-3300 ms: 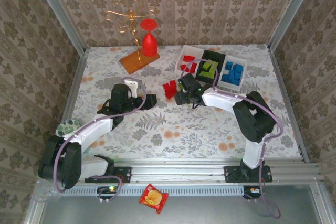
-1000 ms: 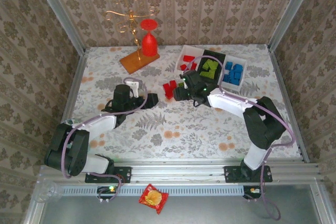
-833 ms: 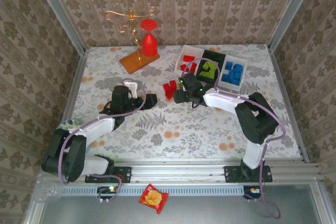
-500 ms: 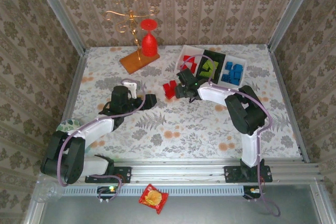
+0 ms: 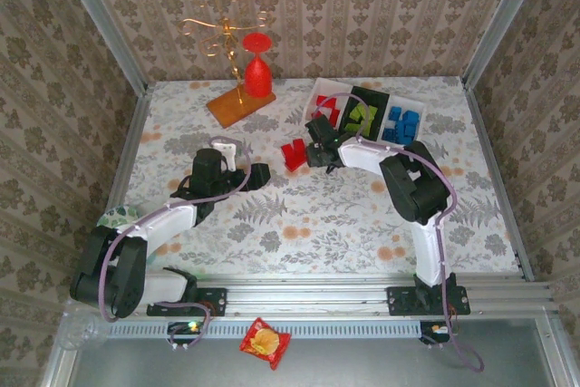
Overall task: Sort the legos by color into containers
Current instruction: Pick up the lego from the center of the table, then place the lego in the container.
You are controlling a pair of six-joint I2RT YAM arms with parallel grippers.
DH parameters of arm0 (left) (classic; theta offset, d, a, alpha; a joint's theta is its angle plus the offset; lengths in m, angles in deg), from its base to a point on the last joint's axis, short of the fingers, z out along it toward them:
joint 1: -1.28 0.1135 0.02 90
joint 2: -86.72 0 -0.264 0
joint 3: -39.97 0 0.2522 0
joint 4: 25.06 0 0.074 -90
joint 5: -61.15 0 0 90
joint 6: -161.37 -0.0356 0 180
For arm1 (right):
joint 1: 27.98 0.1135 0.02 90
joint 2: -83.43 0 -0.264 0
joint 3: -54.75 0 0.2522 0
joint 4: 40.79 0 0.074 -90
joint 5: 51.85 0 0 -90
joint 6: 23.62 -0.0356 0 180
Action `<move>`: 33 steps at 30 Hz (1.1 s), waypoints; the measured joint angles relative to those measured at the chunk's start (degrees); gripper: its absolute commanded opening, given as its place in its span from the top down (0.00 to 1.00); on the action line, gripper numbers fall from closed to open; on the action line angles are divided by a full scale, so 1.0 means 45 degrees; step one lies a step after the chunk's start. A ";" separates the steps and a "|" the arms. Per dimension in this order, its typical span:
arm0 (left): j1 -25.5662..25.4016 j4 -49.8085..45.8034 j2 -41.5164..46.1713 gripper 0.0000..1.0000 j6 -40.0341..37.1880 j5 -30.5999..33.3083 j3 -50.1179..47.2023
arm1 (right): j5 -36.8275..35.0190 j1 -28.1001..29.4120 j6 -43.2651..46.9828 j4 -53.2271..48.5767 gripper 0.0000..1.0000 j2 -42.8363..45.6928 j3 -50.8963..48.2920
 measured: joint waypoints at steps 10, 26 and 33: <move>-0.0228 0.0010 -0.0330 0.03 -0.0097 -0.0199 0.0321 | 0.0685 -0.0782 0.0029 0.0257 0.70 0.1496 -0.1054; -0.2341 -0.0588 -0.4532 0.03 -0.1656 -0.0578 0.5537 | 0.1035 -0.4478 -0.0908 0.0500 0.53 0.1205 0.1404; -0.2341 -0.1865 -0.5013 0.03 -0.2084 -0.0423 0.6217 | 0.1613 -0.4454 -0.0816 0.0087 0.36 0.1229 0.1554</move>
